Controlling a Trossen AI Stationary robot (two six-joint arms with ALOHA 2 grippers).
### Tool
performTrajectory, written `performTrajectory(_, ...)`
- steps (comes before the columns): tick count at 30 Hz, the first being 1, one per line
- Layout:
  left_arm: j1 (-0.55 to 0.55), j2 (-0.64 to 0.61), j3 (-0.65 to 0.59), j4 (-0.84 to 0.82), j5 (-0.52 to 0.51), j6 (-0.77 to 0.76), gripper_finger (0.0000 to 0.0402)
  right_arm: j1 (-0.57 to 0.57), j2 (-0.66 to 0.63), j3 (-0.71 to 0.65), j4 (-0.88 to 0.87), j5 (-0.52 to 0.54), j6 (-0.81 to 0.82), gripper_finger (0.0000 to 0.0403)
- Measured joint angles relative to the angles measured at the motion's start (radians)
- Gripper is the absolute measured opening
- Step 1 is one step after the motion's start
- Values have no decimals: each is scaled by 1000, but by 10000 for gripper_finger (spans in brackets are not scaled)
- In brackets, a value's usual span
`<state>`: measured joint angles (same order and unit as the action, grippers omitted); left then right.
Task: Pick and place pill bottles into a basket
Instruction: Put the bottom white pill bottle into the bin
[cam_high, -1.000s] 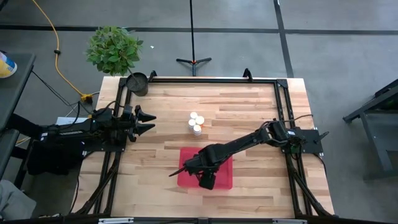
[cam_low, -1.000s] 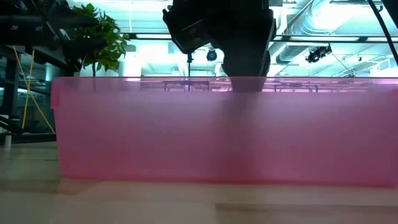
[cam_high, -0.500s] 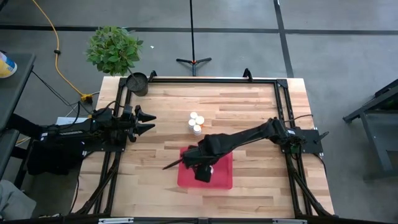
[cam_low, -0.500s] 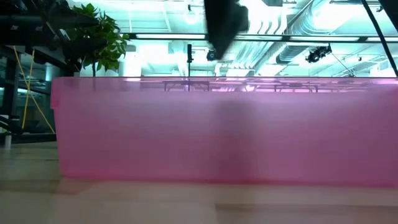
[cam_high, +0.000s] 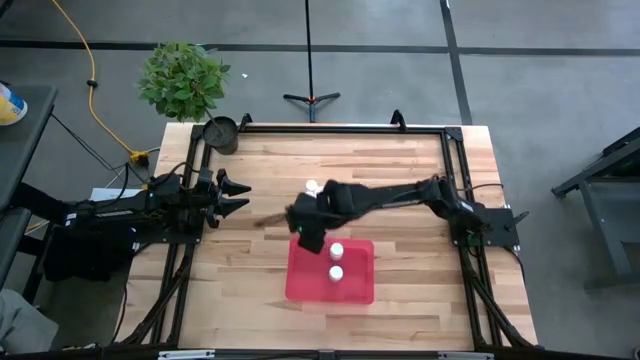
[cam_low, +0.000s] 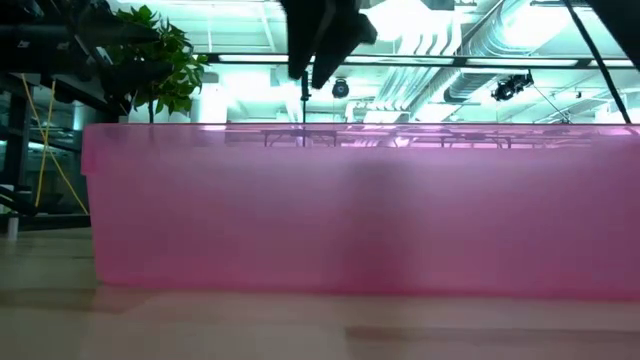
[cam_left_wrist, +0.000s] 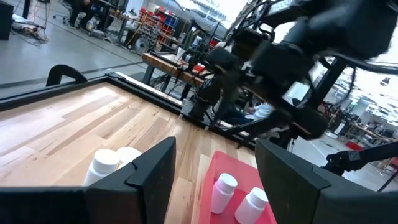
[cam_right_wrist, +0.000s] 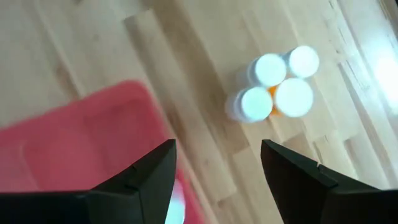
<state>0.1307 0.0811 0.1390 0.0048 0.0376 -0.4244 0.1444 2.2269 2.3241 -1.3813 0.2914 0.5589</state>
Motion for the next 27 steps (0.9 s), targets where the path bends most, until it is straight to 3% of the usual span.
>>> performTrajectory(5,0,0,0,0,0,0,253,-75,0,0,43,-28,3,234)
performTrajectory(16,0,0,0,1,-1,-2,253,-159,38,-38,104,-177,61,304)
performTrajectory(27,0,0,0,1,-1,-6,253,-174,42,-142,120,-204,148,312)
